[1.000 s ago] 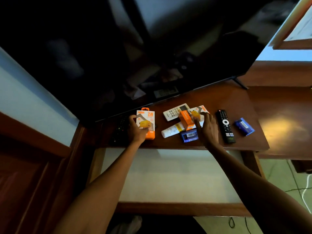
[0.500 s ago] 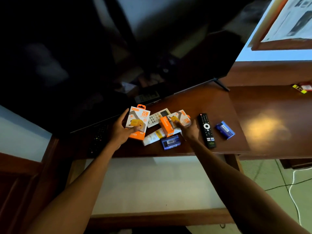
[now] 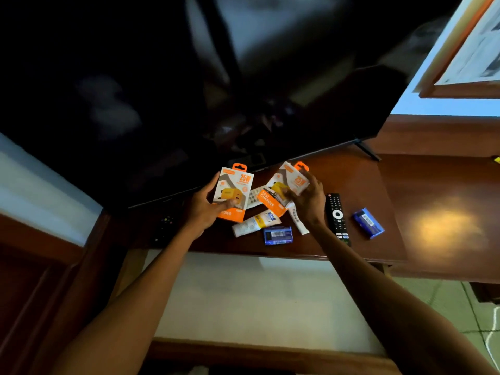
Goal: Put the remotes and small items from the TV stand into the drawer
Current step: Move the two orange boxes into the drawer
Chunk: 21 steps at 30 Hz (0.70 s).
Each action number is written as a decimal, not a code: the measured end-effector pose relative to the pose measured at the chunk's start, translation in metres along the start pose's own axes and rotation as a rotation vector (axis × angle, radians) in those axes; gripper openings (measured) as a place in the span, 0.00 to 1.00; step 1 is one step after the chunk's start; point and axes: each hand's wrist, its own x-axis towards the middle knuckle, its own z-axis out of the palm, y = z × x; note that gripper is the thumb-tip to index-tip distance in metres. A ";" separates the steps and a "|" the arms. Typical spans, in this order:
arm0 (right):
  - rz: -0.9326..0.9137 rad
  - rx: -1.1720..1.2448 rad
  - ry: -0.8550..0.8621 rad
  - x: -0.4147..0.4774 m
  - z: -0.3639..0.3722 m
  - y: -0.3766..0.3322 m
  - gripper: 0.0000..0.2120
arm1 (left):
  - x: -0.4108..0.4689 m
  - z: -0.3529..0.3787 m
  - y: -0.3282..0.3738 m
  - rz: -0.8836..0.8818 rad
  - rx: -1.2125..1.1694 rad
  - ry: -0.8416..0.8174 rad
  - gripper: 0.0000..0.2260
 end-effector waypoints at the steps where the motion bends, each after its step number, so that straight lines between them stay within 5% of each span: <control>1: -0.033 -0.010 -0.030 -0.001 0.005 -0.006 0.30 | -0.007 -0.009 -0.001 0.002 -0.002 0.003 0.40; 13: -0.054 -0.035 -0.633 -0.126 0.133 -0.064 0.29 | -0.137 -0.172 -0.078 -0.118 0.017 0.091 0.40; 21: -0.038 -0.218 -0.706 -0.224 0.173 -0.022 0.29 | -0.194 -0.206 -0.153 -0.256 0.030 0.007 0.42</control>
